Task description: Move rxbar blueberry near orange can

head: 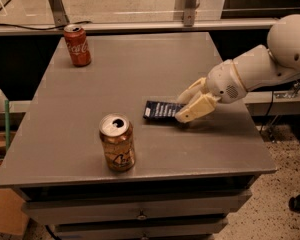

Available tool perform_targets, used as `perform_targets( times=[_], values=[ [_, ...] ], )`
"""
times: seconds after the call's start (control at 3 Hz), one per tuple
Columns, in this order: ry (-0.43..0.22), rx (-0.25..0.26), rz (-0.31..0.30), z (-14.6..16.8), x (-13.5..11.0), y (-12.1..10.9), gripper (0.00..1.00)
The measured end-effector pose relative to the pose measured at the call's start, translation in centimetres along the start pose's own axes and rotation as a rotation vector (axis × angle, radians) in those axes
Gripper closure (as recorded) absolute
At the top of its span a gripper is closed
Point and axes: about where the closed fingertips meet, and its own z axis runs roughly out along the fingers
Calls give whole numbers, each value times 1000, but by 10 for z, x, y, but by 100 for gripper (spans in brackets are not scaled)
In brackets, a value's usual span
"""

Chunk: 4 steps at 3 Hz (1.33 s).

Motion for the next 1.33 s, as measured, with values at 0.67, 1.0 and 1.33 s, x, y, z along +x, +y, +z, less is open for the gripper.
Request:
perform_targets(
  times=[0.67,1.0,1.33],
  values=[
    [9,-100,-37,27,1,56,100],
    [15,-127,-67,28,-5,77,100],
    [26,-145,-90,28,-9,91,100]
  ],
)
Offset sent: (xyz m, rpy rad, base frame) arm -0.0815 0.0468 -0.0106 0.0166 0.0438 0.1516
